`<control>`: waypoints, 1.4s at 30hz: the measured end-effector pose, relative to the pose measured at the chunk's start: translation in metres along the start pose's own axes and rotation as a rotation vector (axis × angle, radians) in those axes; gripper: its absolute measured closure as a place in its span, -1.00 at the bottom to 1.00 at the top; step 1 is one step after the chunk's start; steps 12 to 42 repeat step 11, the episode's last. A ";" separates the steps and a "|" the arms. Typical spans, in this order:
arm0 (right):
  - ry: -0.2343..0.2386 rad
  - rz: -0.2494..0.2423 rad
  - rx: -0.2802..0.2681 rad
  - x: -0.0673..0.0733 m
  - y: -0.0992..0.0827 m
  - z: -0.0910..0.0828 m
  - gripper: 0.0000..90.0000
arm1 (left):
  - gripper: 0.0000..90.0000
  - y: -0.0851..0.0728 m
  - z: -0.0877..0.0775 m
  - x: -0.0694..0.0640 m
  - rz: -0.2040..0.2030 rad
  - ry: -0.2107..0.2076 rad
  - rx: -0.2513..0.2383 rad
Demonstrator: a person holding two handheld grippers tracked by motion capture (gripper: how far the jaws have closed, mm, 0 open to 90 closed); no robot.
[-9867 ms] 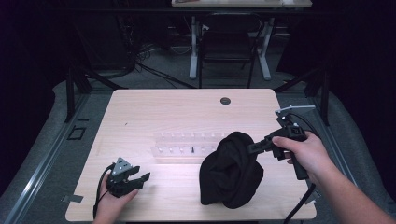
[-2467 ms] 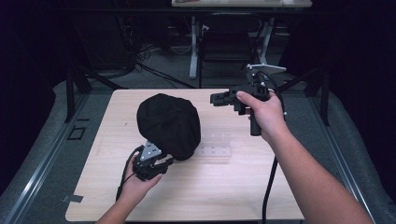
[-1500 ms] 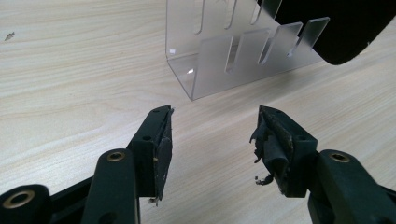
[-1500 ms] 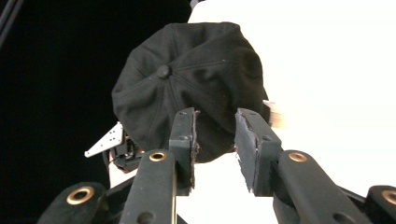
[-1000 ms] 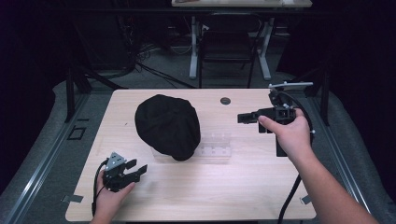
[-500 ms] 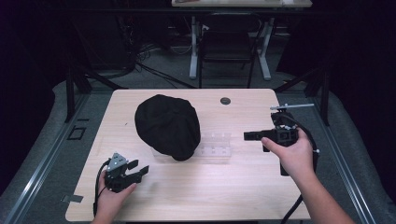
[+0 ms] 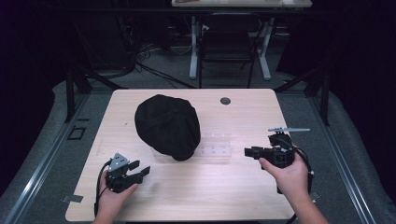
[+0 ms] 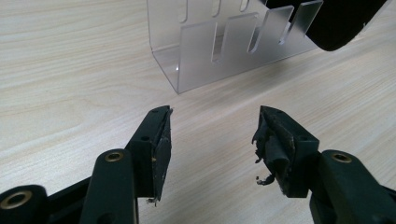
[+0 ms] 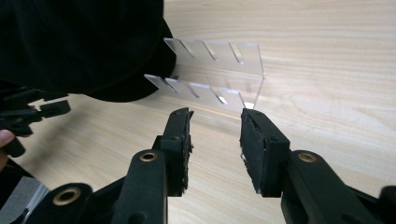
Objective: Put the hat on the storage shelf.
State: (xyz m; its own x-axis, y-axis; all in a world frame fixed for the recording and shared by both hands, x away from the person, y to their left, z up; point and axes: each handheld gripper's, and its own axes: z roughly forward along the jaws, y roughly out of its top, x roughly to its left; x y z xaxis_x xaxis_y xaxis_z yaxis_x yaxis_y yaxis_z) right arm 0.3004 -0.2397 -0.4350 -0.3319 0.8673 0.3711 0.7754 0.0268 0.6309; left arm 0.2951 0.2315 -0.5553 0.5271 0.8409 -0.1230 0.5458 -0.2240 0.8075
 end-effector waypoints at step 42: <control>-0.088 -0.025 -0.047 -0.020 -0.037 0.017 0.34 | -0.02 0.001 0.001 -0.004 -0.010 -0.027 -0.018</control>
